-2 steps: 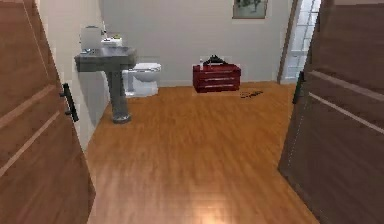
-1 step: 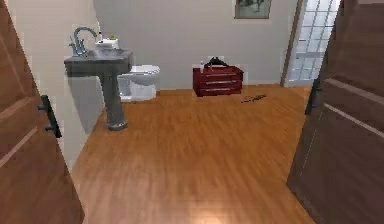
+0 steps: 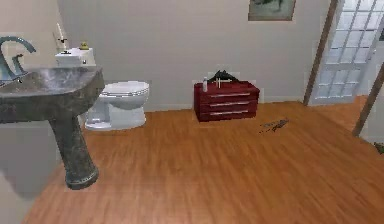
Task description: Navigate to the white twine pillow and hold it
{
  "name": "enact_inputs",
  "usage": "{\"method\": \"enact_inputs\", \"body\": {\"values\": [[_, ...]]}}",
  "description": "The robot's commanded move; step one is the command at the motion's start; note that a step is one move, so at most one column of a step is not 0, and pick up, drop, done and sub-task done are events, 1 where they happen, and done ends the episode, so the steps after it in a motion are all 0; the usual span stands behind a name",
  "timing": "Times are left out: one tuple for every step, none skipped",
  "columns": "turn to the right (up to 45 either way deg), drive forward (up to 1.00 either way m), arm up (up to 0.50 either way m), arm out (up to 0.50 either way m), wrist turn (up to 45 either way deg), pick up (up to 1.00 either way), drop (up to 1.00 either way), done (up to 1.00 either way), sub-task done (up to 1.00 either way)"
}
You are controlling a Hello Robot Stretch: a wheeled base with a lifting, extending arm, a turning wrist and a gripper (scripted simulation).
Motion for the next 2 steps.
{"method": "enact_inputs", "body": {"values": [[3.0,0.00,0.00,0.00,0.0,0.00,0.00,0.00,0.00],[0.0,0.50,0.00,0.00,0.0,0.00,0.00,0.00,0.00]]}}
